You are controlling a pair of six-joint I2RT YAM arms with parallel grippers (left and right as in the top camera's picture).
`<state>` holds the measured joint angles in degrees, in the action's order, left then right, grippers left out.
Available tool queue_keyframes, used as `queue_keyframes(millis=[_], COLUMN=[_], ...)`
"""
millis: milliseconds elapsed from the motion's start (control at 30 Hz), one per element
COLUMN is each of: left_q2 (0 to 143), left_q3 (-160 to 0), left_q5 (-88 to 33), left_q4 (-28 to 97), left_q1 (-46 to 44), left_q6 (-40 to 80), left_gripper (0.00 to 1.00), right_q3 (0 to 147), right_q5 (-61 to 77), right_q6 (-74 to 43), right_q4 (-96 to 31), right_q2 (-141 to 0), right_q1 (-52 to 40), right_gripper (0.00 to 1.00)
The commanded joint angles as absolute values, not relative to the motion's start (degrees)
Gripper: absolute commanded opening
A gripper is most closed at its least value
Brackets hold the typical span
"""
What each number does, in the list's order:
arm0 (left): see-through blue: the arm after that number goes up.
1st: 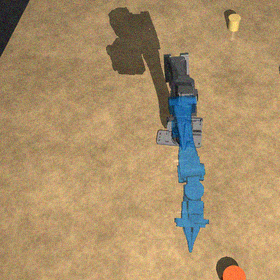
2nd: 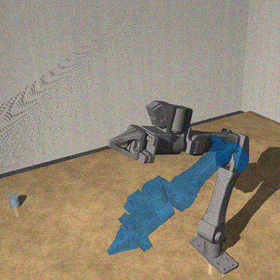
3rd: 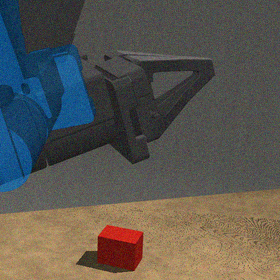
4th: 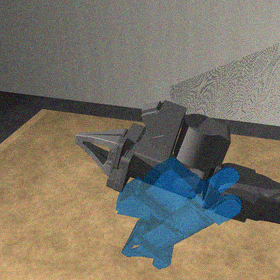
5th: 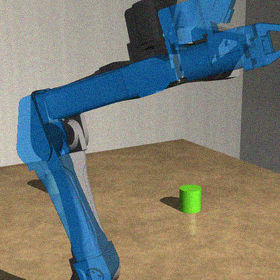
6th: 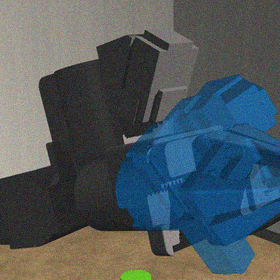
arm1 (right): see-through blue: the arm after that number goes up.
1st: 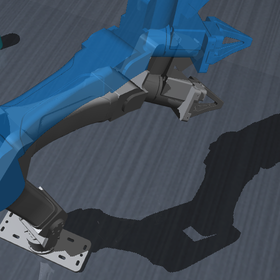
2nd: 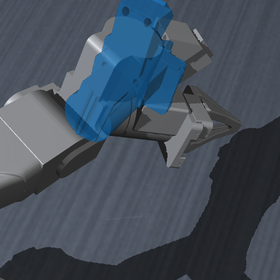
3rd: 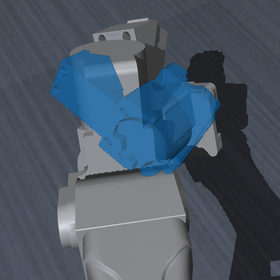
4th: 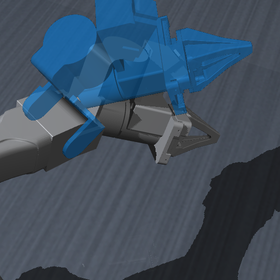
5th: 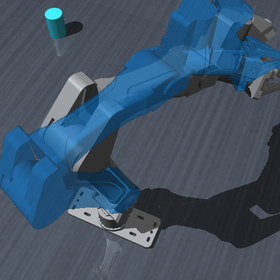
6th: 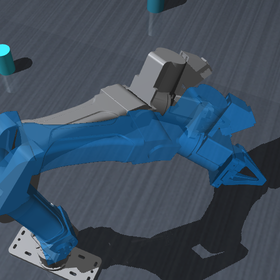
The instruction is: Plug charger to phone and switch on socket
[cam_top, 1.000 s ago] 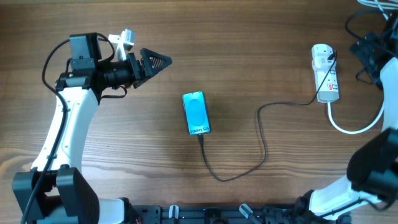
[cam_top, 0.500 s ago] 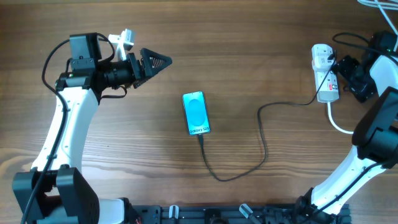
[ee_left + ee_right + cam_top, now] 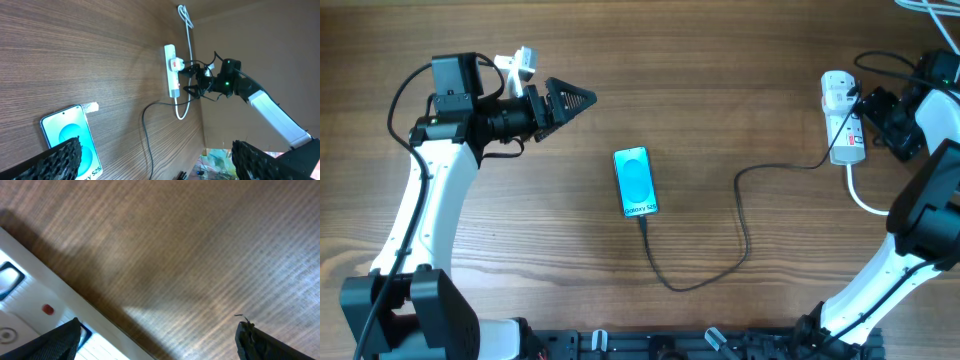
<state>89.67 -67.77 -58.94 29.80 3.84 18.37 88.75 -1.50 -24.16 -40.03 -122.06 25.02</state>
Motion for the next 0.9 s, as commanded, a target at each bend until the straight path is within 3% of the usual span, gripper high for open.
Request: queue_keyframes(millis=[0,667,867], left_q2=[88.51,88.49,88.51], left_q3=[-68.14,-68.14,-68.14], left_q5=[-58.81,-58.81,-58.81], left_q4=[29.76,29.76,29.76], left_q1=[4.03,4.03,4.03], left_q6=[18.44,18.41,18.44], left_gripper=[1.0,1.0,1.0], right_q3=[88.49,88.47,88.64], right_q5=[-0.36,3.92,-6.15], right_q6=[-24.05,-20.97,-14.7], right_q4=[-39.44,-44.25,-48.34], right_q2=[-124.36,-124.36,-122.89], right_q1=[24.08,23.97,24.03], right_gripper=[1.0,1.0,1.0])
